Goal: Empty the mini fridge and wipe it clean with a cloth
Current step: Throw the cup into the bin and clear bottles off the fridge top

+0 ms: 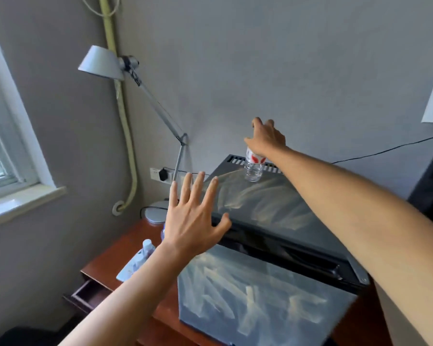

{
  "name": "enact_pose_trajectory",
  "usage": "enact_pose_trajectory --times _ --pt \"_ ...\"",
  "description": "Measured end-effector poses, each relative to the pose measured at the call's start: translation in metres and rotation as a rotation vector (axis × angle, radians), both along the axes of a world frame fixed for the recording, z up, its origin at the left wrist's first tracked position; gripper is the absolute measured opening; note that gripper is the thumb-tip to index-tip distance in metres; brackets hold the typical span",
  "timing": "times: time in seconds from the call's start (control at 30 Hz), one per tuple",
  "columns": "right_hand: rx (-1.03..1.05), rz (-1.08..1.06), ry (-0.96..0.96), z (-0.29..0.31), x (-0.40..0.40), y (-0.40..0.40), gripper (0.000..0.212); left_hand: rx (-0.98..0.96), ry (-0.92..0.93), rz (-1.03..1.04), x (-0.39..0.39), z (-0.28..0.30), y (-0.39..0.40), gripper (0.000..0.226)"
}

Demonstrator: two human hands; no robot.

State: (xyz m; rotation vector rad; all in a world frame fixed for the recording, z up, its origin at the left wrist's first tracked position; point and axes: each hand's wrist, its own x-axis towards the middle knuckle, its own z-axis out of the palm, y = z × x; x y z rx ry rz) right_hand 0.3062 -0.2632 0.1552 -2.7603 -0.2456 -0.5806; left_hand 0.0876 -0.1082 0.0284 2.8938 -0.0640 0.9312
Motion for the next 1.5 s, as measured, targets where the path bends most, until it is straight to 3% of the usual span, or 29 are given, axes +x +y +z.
enact_pose_trajectory --times 0.1,0.3,0.43,0.63,0.8,0.93,1.03,1.27,1.5 --pt "0.065 0.017 -0.138 -0.016 -0.009 -0.019 0.026 -0.011 0.01 -0.066 0.011 -0.005 -0.016 0.086" --pt "0.018 -0.021 -0.354 -0.043 -0.073 -0.134 0.029 -0.019 0.031 -0.303 0.029 -0.009 -0.112 0.086" --pt "0.003 -0.223 -0.373 -0.053 -0.146 -0.253 0.035 -0.026 -0.017 -0.537 0.012 -0.008 -0.209 0.086" --pt "0.199 -0.651 -0.345 -0.104 -0.294 -0.42 0.041 -0.088 -0.043 -0.813 -0.065 -0.021 -0.349 0.083" --pt "0.428 -1.009 -0.108 -0.23 -0.435 -0.553 0.044 -0.005 0.099 -0.897 -0.148 -0.1 -0.465 0.084" --pt "0.584 -1.115 0.032 -0.349 -0.521 -0.613 0.044 0.056 0.251 -0.929 -0.206 -0.169 -0.532 0.084" --pt "0.607 -1.159 0.241 -0.432 -0.575 -0.639 0.045 0.104 0.372 -0.909 -0.243 -0.23 -0.575 0.086" --pt "0.507 -0.957 0.488 -0.574 -0.603 -0.663 0.052 0.251 0.645 -0.778 -0.27 -0.38 -0.624 0.092" --pt "0.462 -0.791 0.648 -0.707 -0.562 -0.703 0.044 0.167 0.682 -0.653 -0.247 -0.504 -0.669 0.092"
